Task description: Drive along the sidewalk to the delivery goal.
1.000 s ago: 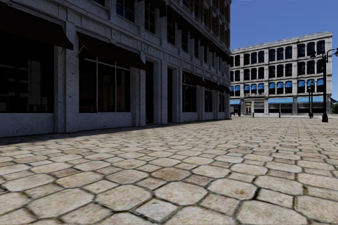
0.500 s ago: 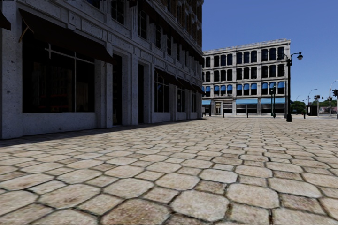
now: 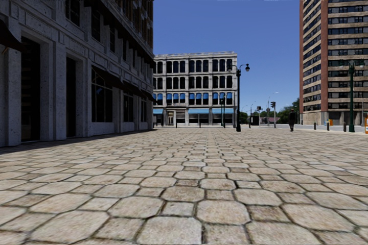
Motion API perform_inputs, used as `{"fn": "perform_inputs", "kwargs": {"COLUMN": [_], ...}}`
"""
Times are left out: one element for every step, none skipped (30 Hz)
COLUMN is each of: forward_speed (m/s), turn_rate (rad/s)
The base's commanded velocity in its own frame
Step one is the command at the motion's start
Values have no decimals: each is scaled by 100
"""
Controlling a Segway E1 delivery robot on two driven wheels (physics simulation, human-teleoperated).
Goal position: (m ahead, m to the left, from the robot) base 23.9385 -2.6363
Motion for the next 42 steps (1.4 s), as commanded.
{"fn": "perform_inputs", "kwargs": {"forward_speed": [186, 186, 186, 186, 186, 186, 186, 186, 186, 186, 186, 186, 186, 186, 186, 186, 186, 186, 186, 186, 186, 186, 186, 186, 186, 186, 186, 186, 186, 186, 186, 186, 186, 186, 186, 186, 186, 186, 186, 186, 186, 186], "turn_rate": [0, 0, 0, 0, 0, 0, 0, 0, 0, 0, 0, 0, 0, 0, 0, 0, 0, 0, -68, -120, -113, -5, 0, 0, 0, 0, 0, 0, 0, 0, 0, 0, -4, -56, -84, -98, -101, -102, -27, -7, -7, 0]}}
